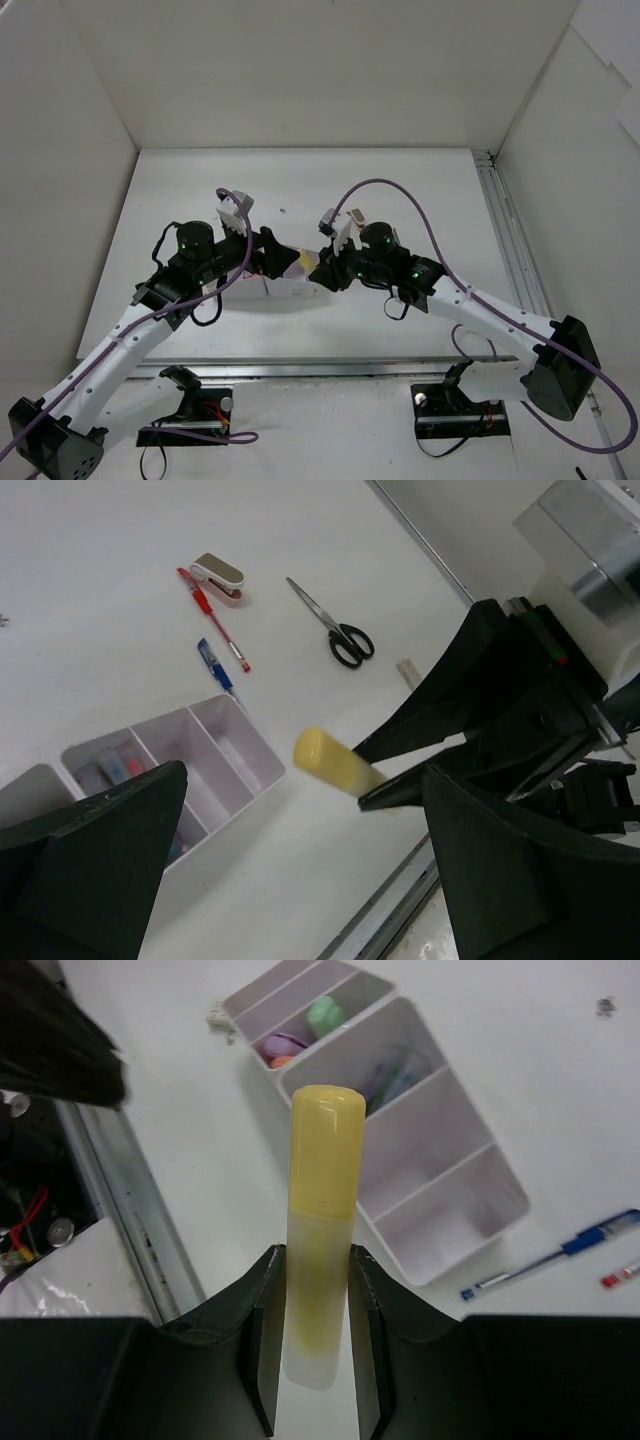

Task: Sort the stationery into containers
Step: Place the pen in the storage box, then pick up the pen from the center of the board.

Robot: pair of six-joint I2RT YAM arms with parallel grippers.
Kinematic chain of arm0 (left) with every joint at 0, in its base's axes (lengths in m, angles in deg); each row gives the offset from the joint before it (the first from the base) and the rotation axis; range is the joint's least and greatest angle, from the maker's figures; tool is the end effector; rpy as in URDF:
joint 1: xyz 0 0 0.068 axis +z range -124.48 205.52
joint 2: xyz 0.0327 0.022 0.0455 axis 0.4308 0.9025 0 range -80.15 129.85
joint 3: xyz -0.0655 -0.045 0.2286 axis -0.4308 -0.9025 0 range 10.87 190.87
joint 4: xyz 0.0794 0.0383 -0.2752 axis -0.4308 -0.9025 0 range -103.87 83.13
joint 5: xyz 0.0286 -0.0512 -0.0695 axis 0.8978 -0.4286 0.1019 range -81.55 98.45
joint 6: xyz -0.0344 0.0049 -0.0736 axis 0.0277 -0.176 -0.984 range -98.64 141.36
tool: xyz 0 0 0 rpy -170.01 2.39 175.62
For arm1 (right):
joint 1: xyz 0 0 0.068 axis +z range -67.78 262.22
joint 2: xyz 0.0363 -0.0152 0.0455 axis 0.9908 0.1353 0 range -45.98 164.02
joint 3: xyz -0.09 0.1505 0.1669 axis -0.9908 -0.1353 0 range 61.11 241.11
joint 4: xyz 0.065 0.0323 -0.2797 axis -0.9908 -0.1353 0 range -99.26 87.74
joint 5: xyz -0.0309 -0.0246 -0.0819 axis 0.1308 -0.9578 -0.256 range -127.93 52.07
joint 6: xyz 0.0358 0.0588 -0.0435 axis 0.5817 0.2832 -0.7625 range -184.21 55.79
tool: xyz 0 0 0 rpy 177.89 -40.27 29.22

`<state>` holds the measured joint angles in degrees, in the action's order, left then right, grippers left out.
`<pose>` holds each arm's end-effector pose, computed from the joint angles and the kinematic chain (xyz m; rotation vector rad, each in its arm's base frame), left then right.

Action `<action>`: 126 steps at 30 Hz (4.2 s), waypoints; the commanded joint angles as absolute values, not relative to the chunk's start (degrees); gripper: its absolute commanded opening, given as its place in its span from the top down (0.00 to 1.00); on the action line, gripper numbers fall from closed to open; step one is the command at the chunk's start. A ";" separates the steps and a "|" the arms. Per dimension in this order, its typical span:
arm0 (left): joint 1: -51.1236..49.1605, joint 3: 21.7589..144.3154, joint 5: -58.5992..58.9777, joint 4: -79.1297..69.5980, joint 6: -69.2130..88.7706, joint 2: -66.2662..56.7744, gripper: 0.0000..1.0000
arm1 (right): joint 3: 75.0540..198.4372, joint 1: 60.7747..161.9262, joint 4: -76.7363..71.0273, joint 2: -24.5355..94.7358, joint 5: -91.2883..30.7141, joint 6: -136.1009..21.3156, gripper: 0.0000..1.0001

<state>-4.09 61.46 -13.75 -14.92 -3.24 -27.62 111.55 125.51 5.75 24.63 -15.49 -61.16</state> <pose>0.2408 -0.1676 0.3242 0.3794 1.8074 -1.0151 0.2415 0.2644 0.2649 -0.9097 1.6264 0.9201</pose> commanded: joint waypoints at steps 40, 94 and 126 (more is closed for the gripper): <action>5.74 54.72 4.50 -1.96 -0.18 -31.73 1.00 | 108.05 132.50 11.11 14.93 -46.89 -56.29 0.02; 4.16 54.90 11.18 -19.09 -3.78 -36.12 0.01 | 136.61 111.84 -4.54 67.31 -41.88 -37.58 0.50; 4.16 60.27 3.38 -16.99 -4.21 -29.44 0.01 | 130.39 121.14 -10.26 48.55 -55.22 -52.52 1.00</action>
